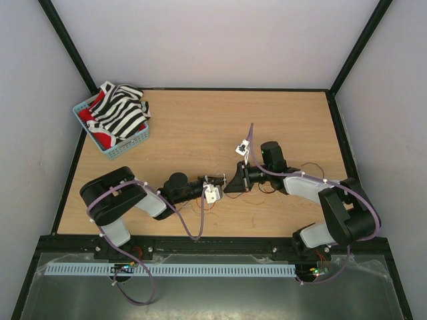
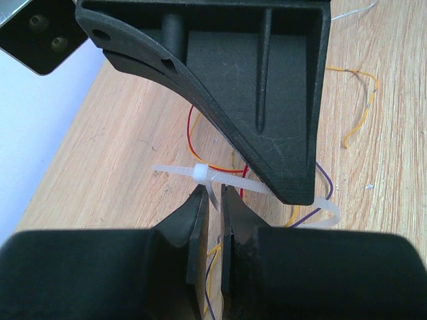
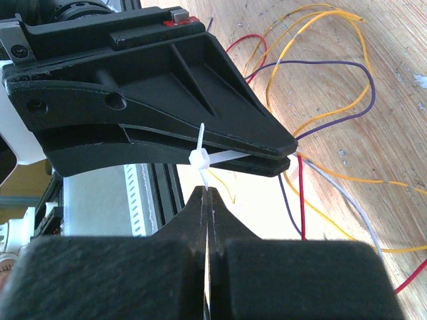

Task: Zip-tie the wires
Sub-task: Tie the cable at the center of the board.

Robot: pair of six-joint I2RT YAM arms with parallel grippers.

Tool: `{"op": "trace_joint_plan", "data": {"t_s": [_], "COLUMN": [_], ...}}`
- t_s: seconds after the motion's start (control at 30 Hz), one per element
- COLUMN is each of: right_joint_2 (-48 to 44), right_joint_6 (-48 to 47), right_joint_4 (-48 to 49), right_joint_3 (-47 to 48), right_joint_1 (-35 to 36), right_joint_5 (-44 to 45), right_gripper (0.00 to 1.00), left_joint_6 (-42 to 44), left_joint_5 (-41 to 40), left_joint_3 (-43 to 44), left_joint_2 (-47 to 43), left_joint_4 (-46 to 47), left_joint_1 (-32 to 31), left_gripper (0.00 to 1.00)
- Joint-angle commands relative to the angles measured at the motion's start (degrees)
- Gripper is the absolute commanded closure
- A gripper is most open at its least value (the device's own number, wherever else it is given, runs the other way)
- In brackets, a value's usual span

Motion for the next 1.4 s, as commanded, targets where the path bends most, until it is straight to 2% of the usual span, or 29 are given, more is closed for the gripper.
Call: {"op": "trace_joint_plan", "data": {"t_s": [0.0,0.2,0.3,0.43,0.97,1.37], "right_joint_2": [-0.3,0.1,0.0,-0.4,0.3,1.2], "right_joint_6": [0.1,0.8,1.6,2.2,5.0,8.0], "right_joint_4": [1.5,2.0,2.8,3.1,5.7,5.8], "right_joint_3": [-0.5,-0.4,-0.4,-0.2,1.2,1.8], "right_joint_1": [-0.4,-0.4,-0.3,-0.4,-0.3,-0.8], "right_joint_5": [-1.0,-0.6,-0.5,0.2,2.5,4.7], "right_gripper": [1.00,1.00,1.00,1.00,1.00,1.00], "left_joint_6": [-0.7,-0.8,-0.8,-0.7,-0.1,3.0], "left_joint_5": [0.7,1.2,1.4,1.5,1.0,-3.4], "left_joint_3": [0.7,0.6,0.5,0.5,-1.3,-1.8], "left_joint_2": [-2.2,-3.2,-3.1,-2.6,-2.7,-1.3], "left_joint_4": [2.5,2.6,2.6,2.6,2.8,3.2], "left_joint_1": [-0.1,-0.1,-0.1,-0.1,-1.1,-3.3], "left_gripper": [0.87,0.89,0.97,1.00,1.00,1.00]}}
